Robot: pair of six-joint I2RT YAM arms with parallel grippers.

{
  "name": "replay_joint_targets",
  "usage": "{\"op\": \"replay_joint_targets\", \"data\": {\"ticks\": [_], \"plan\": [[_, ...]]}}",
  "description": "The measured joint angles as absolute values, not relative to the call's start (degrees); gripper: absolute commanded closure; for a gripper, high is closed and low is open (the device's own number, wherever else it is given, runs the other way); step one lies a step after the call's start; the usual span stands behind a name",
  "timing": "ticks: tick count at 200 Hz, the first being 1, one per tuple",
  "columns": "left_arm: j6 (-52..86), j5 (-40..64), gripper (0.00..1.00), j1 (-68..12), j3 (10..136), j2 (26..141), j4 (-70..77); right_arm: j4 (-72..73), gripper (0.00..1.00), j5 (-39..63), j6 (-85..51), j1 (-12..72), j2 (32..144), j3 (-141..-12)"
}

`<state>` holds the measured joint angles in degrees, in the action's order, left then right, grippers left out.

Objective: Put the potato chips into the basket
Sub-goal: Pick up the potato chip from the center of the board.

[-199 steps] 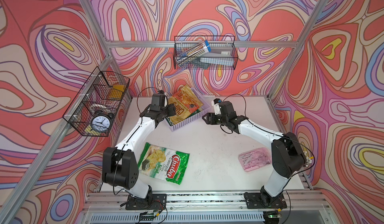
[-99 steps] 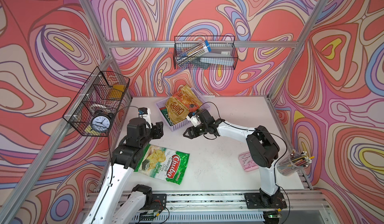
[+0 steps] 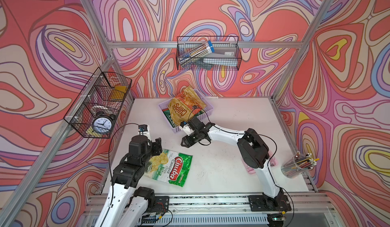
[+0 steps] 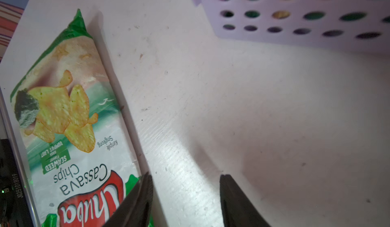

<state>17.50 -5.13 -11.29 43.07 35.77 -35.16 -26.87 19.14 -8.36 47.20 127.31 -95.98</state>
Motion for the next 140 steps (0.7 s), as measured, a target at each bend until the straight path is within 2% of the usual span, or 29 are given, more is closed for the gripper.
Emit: {"op": "replay_joint_targets", "data": {"ticks": [77, 140], "plan": [[17.4, -3.7, 0.34, -11.3, 43.1, 36.7, -35.1, -26.6, 0.47, 26.7, -6.5, 52.8, 133.6, -102.0], [17.4, -3.3, 0.34, -11.2, 43.1, 36.6, -35.1, -23.7, 0.44, 32.3, -4.9, 53.6, 142.4, -113.7]]}}
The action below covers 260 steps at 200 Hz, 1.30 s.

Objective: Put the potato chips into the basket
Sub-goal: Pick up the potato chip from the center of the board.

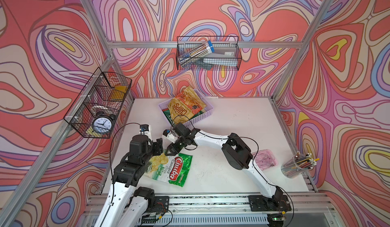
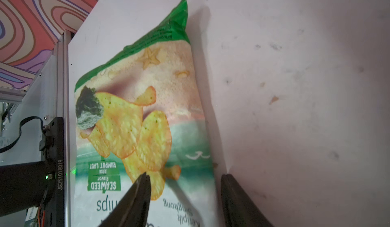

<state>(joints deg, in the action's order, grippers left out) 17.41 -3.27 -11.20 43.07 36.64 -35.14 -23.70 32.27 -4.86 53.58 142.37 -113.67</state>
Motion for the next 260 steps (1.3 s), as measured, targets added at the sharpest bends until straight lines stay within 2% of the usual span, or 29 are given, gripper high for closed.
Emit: {"op": "replay_joint_targets", "data": {"ticks": [25, 41, 54, 68, 82, 154, 205, 260], "plan": [[17.4, -3.3, 0.34, -11.2, 43.0, 36.6, -35.1, -23.4, 0.50, 31.2, -2.9, 54.5, 144.3, -116.4], [17.4, -3.3, 0.34, -11.2, 43.0, 36.6, -35.1, -23.3, 0.60, 29.7, -1.6, 55.2, 144.4, -116.6], [17.4, -3.3, 0.34, -11.2, 43.0, 36.7, -35.1, -23.0, 0.73, 28.3, -0.4, 55.5, 144.5, -116.2], [17.4, -3.3, 0.34, -11.2, 43.0, 36.8, -35.1, -21.6, 0.92, 27.3, 0.4, 55.8, 144.3, -115.1], [17.4, -3.2, 0.34, -11.2, 43.0, 36.9, -35.1, -20.1, 1.00, 26.9, 0.9, 55.9, 143.8, -113.5], [17.4, -3.3, 0.34, -10.8, 43.0, 36.8, -35.1, -13.8, 1.00, 23.2, -0.6, 56.3, 137.9, -103.1], [17.4, -5.0, 0.34, -10.7, 43.0, 35.6, -35.1, -7.3, 1.00, 17.1, -2.2, 56.3, 127.0, -89.7], [17.6, -8.9, 0.34, -10.4, 43.0, 32.6, -35.1, 1.0, 1.00, 14.3, -3.1, 56.3, 115.4, -83.6]]}}
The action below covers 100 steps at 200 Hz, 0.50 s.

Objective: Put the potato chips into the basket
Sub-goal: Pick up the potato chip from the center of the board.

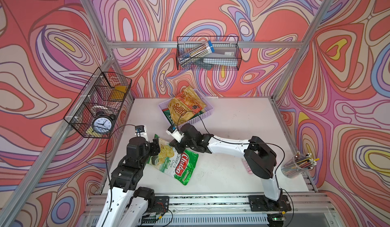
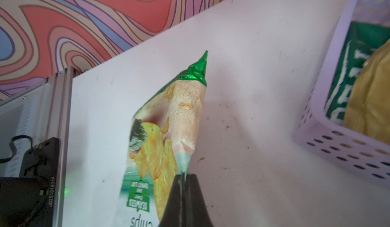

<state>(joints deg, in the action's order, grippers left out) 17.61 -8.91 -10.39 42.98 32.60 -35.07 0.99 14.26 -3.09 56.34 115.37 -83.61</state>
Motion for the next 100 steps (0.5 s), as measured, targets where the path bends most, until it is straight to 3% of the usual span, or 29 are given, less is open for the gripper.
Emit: {"op": "replay_joint_targets", "data": {"ticks": [100], "plan": [[18.0, -20.2, 0.35, -10.1, 40.8, 21.3, -33.5, 12.5, 1.00, 6.0, -19.2, 55.9, 111.7, -82.8]]}}
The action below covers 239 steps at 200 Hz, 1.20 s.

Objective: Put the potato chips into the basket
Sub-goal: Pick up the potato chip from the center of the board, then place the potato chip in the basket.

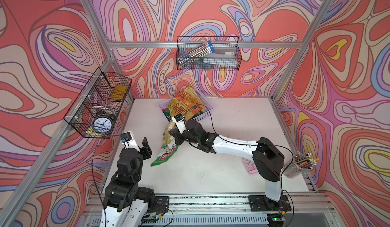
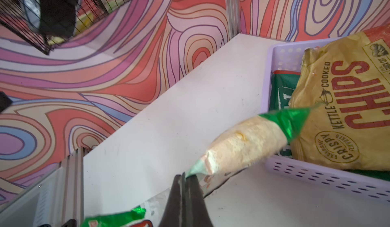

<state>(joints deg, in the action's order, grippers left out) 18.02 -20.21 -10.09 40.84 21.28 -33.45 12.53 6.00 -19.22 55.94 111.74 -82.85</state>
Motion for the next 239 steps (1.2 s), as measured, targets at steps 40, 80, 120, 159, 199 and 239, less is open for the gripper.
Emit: {"op": "replay_joint_targets", "data": {"ticks": [40, 80, 120, 159, 199, 239], "plan": [[18.3, -21.1, 0.35, -10.1, 40.8, 20.6, -33.4, 19.4, 1.00, 4.2, -23.9, 55.9, 111.8, -87.9], [18.2, -21.1, 0.36, -10.1, 40.6, 18.9, -33.1, 23.4, 1.00, -3.3, -23.7, 55.1, 115.1, -95.5], [18.2, -21.0, 0.37, -10.1, 39.6, 14.5, -31.2, 25.4, 1.00, -10.0, -20.6, 53.2, 121.1, -100.9], [18.1, -21.7, 0.37, -9.9, 39.6, 14.5, -30.9, 26.4, 1.00, -15.3, -18.0, 50.7, 128.8, -107.5], [18.2, -21.8, 0.37, -9.7, 39.6, 14.8, -30.9, 26.8, 1.00, -18.7, -13.6, 47.7, 135.9, -115.7], [18.2, -21.8, 0.37, -9.6, 39.6, 15.2, -30.9, 27.1, 1.00, -21.4, -7.8, 46.0, 140.2, -122.6]]}}
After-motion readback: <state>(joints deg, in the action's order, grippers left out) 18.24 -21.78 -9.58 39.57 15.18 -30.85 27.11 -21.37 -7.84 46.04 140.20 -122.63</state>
